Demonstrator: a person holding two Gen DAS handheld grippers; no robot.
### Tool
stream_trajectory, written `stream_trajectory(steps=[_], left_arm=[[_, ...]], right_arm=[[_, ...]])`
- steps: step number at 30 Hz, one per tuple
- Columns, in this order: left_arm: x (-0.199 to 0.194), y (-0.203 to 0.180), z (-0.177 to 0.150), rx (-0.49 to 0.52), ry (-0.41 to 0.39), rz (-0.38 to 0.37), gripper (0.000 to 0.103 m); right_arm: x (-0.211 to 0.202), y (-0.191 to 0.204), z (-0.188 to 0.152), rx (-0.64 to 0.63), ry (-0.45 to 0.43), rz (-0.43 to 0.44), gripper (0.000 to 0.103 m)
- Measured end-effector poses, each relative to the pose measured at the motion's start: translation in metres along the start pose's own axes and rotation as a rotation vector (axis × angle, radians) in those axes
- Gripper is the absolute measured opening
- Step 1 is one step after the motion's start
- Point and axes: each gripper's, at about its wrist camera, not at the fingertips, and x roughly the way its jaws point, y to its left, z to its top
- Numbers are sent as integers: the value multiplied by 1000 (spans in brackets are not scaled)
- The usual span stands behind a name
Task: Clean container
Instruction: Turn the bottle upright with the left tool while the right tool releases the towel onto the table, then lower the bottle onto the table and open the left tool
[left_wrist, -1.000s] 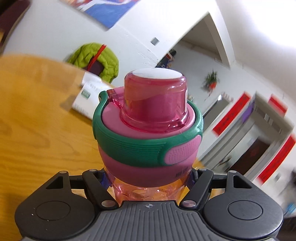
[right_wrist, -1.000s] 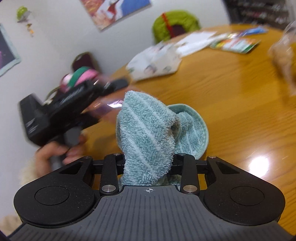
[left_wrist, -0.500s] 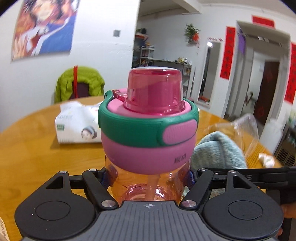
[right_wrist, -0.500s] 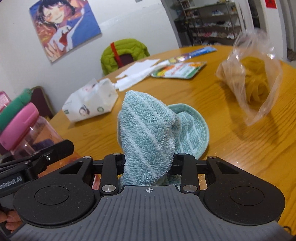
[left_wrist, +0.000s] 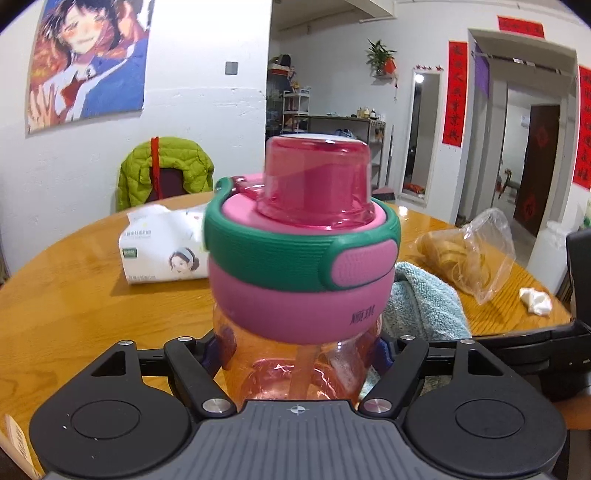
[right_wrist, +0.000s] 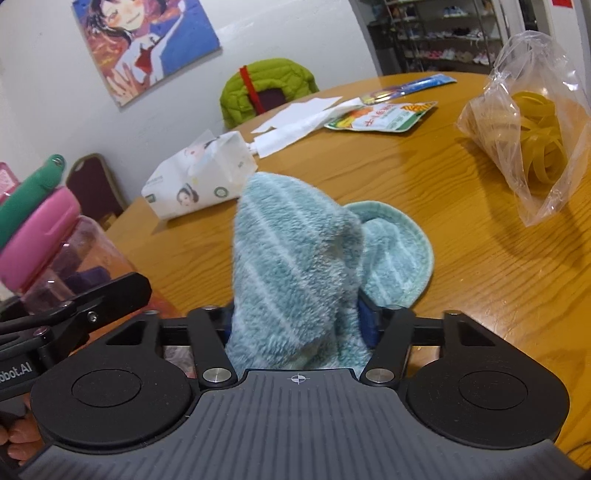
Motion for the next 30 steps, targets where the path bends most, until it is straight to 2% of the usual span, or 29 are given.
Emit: stream_trajectory(steps=[2, 7, 18, 22, 25, 30], left_arm=[[-5, -1, 0, -14, 1, 0, 92], [-22, 1, -6, -39, 31, 8, 100], [-69, -19, -25, 14, 113, 67, 102], [-94, -29, -26, 27, 81, 69, 102], [-115, -38, -27, 27, 47, 86, 102], [-138, -52, -29, -18, 46, 158, 102]], right_arm=[[-8, 3, -1, 5, -4, 19, 88], [-28, 18, -4, -44, 9, 0, 98], [-97, 47, -2, -78, 26, -36, 101], [-134, 71, -4, -143, 39, -55, 102], [-145, 77, -5, -156, 39, -74, 102], [-161, 86, -7, -176, 38, -106, 103]])
